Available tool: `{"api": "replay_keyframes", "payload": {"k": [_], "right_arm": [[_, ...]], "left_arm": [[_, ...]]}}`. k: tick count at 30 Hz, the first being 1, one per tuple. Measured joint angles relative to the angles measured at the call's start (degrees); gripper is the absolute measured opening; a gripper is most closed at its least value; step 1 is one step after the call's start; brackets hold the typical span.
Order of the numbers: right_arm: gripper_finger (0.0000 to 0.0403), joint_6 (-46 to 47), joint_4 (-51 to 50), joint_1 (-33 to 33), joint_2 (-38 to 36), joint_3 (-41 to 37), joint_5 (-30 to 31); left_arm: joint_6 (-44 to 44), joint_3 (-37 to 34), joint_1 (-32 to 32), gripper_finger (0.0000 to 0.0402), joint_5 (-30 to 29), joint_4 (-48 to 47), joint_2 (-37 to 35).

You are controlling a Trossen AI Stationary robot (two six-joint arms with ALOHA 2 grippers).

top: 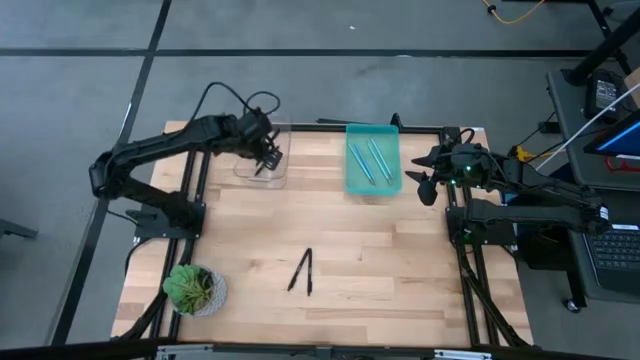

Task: Sort pens & pencils
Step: Put the black pen into the transparent bin

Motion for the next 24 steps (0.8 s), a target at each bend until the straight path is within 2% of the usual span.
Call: {"api": "replay_keyframes", "payload": {"k": [6, 12, 17, 24], "right_arm": [[0.0202, 0.0, 0.0, 0.0, 0.01, 0.0, 0.01], [0.0202, 0.0, 0.0, 0.0, 0.06, 0.0, 0.01], [0.0202, 0.24, 0.0, 0.0, 0.93, 0.0, 0.01], [0.0202, 0.23, 0.42, 0.0, 3.42, 0.0, 0.01]], "left_arm": [[3.18, 0.0, 5.17, 0.0017, 5.68, -4.93, 0.76], [7.91, 0.01, 9.55, 0.0017, 10.79, -4.87, 5.58], [1.91, 0.02, 13.05, 0.0017, 10.11, -4.2, 10.57], [-5.63, 0.02, 13.88, 0.0017, 6.16, -1.98, 16.51]]}}
